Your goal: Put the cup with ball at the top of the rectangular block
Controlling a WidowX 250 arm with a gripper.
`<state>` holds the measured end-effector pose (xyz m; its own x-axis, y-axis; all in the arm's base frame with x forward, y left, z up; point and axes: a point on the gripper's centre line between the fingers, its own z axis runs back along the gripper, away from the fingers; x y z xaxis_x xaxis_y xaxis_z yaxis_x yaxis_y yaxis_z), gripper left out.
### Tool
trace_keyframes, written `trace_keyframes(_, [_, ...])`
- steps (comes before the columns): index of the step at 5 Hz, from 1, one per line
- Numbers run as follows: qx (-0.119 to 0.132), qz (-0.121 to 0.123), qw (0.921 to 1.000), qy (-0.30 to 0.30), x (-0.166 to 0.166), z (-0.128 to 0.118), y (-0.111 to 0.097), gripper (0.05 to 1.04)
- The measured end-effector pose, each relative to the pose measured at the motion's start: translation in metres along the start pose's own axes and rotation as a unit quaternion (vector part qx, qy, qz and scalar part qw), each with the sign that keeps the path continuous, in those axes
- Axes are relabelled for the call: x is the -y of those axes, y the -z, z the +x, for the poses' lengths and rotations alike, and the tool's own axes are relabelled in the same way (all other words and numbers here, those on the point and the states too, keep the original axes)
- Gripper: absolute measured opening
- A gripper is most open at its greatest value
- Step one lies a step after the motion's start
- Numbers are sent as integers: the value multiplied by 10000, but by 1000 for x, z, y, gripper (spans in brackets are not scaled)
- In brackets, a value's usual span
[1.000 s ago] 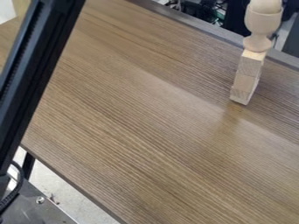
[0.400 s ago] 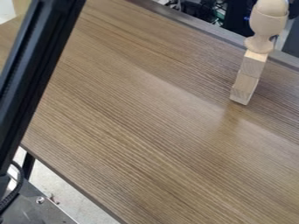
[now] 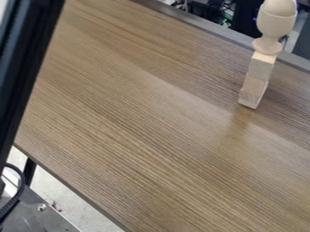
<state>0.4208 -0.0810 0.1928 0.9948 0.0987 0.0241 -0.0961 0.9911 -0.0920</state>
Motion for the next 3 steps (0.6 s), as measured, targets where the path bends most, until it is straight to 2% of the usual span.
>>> trace_keyframes(2, [-16,-87,9998,-183,-12,1,-5,985])
trace_keyframes(3, [259,-221,9991,-243,-18,-7,-29,985])
